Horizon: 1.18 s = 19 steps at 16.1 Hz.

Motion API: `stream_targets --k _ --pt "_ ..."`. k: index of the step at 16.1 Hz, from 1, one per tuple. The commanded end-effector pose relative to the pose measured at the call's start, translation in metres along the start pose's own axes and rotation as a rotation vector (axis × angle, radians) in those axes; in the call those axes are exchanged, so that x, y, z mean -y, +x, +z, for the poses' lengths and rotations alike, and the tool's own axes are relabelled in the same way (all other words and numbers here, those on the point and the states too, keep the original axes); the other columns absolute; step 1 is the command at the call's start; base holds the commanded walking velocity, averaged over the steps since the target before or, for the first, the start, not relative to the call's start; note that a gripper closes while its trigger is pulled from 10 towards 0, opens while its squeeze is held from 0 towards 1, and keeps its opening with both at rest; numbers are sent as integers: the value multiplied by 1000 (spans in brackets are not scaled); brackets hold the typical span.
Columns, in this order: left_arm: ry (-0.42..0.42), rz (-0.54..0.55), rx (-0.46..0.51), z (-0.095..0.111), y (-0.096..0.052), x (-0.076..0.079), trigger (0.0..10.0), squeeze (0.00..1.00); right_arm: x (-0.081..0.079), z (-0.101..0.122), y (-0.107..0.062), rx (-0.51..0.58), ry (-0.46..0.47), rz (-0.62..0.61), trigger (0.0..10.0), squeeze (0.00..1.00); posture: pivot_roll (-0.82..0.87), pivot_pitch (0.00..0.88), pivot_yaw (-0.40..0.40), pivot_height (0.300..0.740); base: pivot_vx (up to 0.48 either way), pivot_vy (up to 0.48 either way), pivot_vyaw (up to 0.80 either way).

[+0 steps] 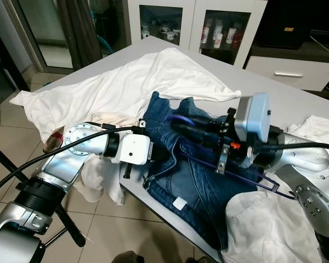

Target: Hang hanger

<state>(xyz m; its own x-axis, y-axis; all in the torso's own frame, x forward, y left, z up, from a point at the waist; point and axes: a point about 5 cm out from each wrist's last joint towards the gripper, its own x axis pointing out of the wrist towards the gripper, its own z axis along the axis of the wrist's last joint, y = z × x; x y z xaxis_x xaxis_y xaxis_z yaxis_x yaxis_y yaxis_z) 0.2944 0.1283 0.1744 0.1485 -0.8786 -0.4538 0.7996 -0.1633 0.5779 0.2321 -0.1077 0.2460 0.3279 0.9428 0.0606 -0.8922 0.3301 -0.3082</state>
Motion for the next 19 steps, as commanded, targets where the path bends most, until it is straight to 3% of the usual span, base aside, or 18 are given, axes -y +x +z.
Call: stream_targets --k 1,7,17,18,19 --pt "19 -40 21 4 3 4 0 0 -6 7 0 33 -53 44 10000 0 1 9 -20 740 0 0 0" --pt "3 -71 58 7 2 10 0 0 0 10 -6 42 -113 18 10000 0 3 15 -20 740 0 0 0" --pt "-46 26 111 7 -4 4 0 0 3 9 -7 65 -174 -16 10000 0 15 18 -30 740 0 0 0" --pt "-49 27 111 7 -4 5 0 0 2 10 -8 73 -170 -9 10000 973 15 18 -30 740 0 0 0" --pt "-50 29 112 6 -4 5 0 0 1 11 -8 80 -165 1 10000 1000 16 19 -32 740 0 0 0"
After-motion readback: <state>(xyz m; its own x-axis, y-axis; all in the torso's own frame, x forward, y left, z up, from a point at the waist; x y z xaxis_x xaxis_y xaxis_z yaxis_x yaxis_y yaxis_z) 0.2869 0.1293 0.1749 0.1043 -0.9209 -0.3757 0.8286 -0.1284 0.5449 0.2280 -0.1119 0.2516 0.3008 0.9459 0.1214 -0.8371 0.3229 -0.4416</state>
